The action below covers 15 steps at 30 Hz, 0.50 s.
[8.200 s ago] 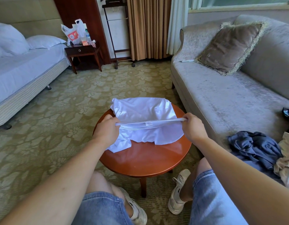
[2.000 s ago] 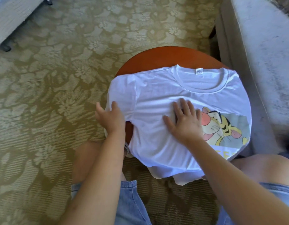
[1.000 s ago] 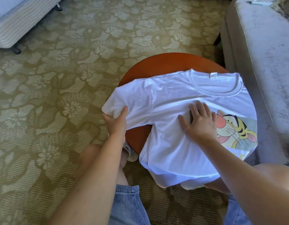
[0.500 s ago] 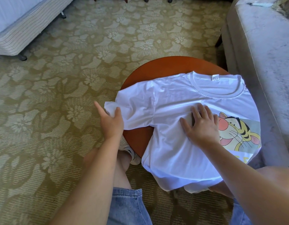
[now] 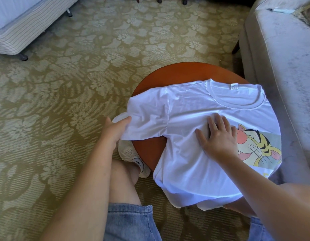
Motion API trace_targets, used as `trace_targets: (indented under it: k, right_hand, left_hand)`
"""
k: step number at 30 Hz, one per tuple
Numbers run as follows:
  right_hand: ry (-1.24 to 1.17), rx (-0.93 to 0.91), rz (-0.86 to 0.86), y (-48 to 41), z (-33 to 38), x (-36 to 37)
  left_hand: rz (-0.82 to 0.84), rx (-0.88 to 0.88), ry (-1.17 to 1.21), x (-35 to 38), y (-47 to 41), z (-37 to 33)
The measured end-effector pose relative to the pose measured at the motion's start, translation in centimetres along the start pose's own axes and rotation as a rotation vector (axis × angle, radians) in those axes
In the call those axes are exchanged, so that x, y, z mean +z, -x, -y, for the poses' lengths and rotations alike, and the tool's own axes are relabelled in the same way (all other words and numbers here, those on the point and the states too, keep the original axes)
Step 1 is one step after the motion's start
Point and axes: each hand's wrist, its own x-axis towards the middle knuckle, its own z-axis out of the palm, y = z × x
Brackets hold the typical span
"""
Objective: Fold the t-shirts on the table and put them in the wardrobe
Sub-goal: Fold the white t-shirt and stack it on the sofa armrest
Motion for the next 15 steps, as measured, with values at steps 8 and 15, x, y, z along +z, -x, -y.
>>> trace_targets:
  k: [8, 15]
  right_hand:
    - [0.0, 0.01, 0.004, -0.1, -0.1, 0.1]
    - [0.005, 0.0, -0.004, -0.1, -0.1, 0.1]
  left_hand:
    - [0.253, -0.082, 0.437, -0.8, 1.0, -0.3]
    - [0.314, 0.229, 0.009, -1.6, 1.8, -0.3]
